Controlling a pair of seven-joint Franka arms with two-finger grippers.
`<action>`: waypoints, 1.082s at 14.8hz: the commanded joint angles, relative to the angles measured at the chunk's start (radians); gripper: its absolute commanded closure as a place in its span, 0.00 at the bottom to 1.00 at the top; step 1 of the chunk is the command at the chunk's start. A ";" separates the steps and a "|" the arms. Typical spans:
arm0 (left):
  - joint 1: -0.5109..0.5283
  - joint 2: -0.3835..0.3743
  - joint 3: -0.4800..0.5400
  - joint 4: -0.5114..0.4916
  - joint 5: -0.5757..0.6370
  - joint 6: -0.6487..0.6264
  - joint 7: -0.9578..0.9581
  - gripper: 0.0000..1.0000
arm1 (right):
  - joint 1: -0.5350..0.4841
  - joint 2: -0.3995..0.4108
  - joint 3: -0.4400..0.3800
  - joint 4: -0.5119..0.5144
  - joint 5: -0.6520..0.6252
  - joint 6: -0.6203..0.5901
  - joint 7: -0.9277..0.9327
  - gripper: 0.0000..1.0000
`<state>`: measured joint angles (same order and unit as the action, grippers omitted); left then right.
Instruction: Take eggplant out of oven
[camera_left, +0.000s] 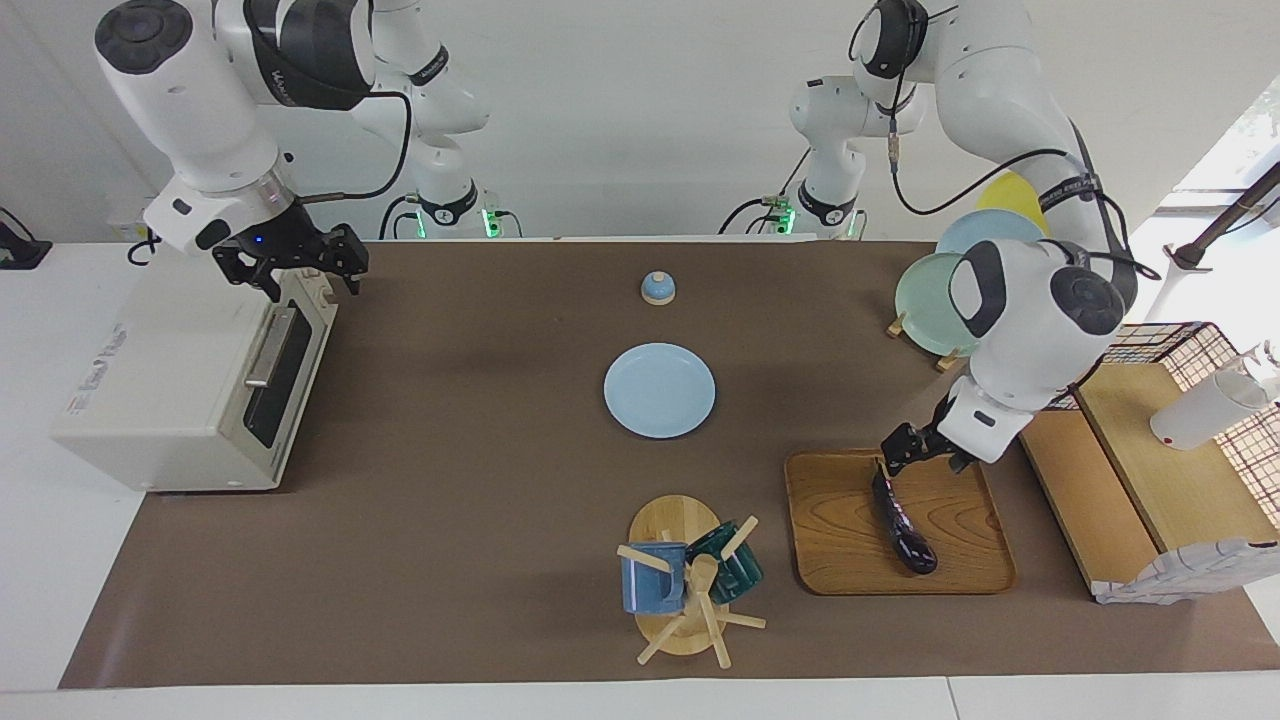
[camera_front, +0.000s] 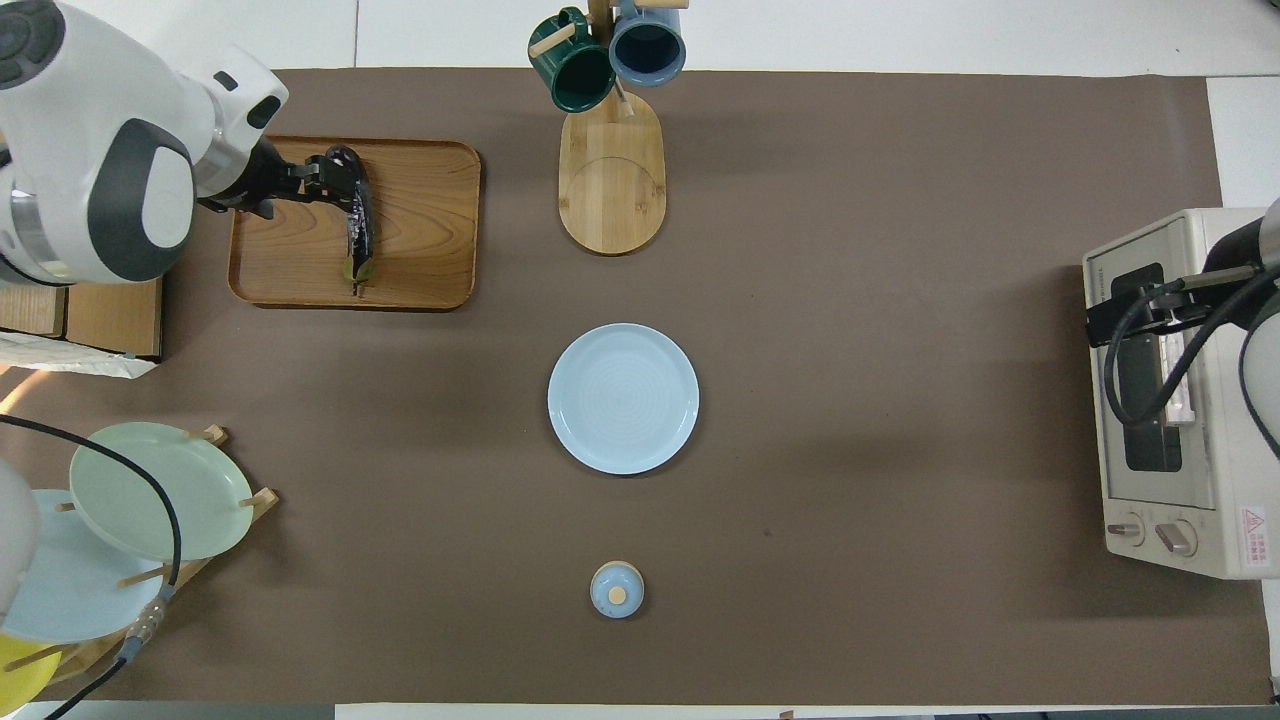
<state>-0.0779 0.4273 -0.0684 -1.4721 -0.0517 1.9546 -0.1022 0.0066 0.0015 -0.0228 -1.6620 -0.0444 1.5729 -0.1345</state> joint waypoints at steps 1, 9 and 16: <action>0.023 -0.123 -0.005 -0.034 0.018 -0.100 -0.002 0.00 | -0.010 0.005 0.001 0.031 0.031 -0.027 0.010 0.00; 0.041 -0.378 -0.005 -0.068 0.019 -0.405 0.007 0.00 | -0.042 0.002 0.001 0.028 0.026 -0.014 0.009 0.00; 0.056 -0.493 -0.016 -0.211 0.021 -0.434 0.009 0.00 | -0.033 -0.014 0.009 0.030 0.026 -0.013 0.010 0.00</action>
<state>-0.0440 -0.0274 -0.0713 -1.6421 -0.0512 1.5339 -0.1022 -0.0193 -0.0042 -0.0193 -1.6415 -0.0444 1.5719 -0.1329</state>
